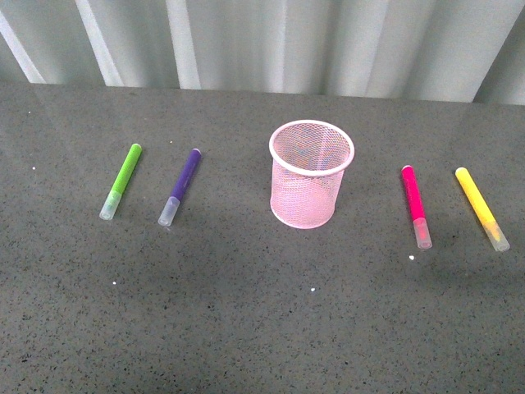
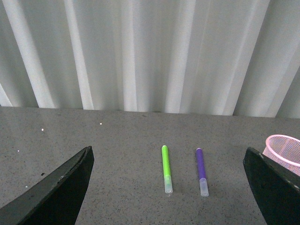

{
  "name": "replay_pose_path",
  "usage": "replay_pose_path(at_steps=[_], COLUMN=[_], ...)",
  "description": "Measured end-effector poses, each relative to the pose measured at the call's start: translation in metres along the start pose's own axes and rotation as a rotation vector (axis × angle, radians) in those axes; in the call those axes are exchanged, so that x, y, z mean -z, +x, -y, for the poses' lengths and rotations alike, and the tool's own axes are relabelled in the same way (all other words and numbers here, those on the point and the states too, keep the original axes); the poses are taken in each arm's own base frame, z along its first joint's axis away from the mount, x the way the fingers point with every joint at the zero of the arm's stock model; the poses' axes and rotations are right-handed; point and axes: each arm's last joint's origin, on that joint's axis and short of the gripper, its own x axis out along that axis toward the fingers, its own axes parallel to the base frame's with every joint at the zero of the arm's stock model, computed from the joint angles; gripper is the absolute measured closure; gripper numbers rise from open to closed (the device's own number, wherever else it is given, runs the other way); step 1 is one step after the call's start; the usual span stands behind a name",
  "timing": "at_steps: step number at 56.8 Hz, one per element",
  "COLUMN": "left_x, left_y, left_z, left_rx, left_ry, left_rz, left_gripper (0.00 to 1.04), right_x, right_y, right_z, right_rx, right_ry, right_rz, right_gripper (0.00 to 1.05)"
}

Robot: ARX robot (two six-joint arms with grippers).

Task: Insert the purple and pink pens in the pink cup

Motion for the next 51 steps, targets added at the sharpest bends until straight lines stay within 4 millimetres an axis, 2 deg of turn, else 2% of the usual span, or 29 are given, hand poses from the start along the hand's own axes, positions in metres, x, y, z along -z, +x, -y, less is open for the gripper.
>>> replay_pose_path(at_steps=[51], left_x=[0.0], left_y=[0.0], left_z=[0.0], left_rx=[0.0], left_ry=[0.0], left_rz=[0.0], left_gripper=[0.07], right_x=[0.0], right_y=[0.0], right_z=[0.0], right_rx=[0.0], right_ry=[0.0], right_rz=[0.0], right_gripper=[0.07])
